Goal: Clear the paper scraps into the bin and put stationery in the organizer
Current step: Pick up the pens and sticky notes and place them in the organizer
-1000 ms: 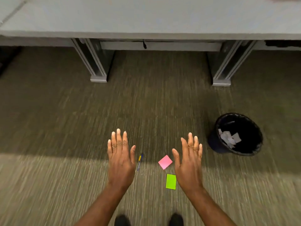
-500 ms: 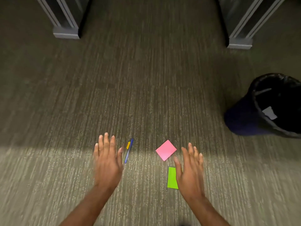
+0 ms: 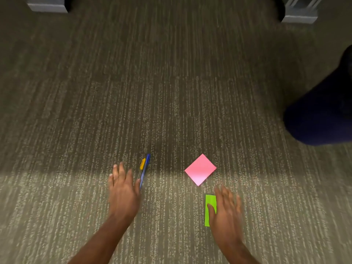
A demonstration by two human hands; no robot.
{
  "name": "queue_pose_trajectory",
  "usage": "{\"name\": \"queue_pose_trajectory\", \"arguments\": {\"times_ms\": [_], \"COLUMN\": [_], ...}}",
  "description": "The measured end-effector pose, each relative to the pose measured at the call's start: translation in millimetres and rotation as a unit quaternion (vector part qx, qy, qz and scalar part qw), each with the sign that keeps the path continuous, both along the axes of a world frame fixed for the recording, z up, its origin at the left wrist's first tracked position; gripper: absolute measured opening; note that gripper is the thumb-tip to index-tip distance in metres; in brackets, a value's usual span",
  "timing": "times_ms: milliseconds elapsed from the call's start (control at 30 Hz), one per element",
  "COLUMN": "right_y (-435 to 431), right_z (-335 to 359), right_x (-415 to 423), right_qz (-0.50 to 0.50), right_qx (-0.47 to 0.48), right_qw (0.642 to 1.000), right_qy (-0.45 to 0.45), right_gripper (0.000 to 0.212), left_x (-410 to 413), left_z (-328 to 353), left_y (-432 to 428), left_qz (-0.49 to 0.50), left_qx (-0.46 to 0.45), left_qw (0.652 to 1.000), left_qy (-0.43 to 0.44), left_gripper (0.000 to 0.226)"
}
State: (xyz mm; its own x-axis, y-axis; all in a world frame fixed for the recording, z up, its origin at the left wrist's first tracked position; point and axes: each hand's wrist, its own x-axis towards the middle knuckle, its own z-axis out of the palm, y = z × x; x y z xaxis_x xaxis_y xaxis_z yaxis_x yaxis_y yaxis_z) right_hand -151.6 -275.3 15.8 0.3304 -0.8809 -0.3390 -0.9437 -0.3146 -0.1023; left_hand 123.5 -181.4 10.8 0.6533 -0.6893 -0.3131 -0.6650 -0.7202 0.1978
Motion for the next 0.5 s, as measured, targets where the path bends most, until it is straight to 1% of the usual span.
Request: {"name": "queue_pose_trajectory", "arguments": {"times_ms": [33,67,167,233,300,367,433,500], "right_y": [3,4,8,8,9,12,12,10], "right_z": [-7,-13,-26,-33,-41,-48,-51,-54], "right_x": [-2,-4,-9,-12,-15,-15,-14,-12], "right_qz": [-0.003,-0.012,-0.049,-0.081,-0.134,-0.182,-0.227,-0.294], "right_qx": [-0.013,-0.018,-0.009,0.007,0.017,0.025,0.029,0.053], "right_qw": [1.000,1.000,0.999,0.997,0.991,0.983,0.972,0.951], "right_qy": [-0.001,-0.001,0.003,0.012,0.010,-0.007,-0.043,-0.078], "right_gripper": [0.052,0.052,0.066,0.072,0.078,0.082,0.082,0.081], "left_x": [-1,-2,-9,-11,-11,-9,-8,-8], "left_z": [-6,-10,-19,-23,-27,-32,-35,-37], "left_y": [0,1,0,0,0,-2,-6,-10], "left_qz": [0.000,0.003,0.042,0.081,0.114,0.135,0.160,0.194], "left_qx": [0.011,0.019,0.019,0.011,0.008,0.005,-0.006,-0.024], "left_qw": [1.000,1.000,0.999,0.997,0.993,0.990,0.986,0.978], "left_qy": [-0.005,-0.011,-0.016,-0.002,0.017,0.035,0.053,0.075], "left_gripper": [0.050,0.049,0.047,0.047,0.045,0.044,0.042,0.034]}}
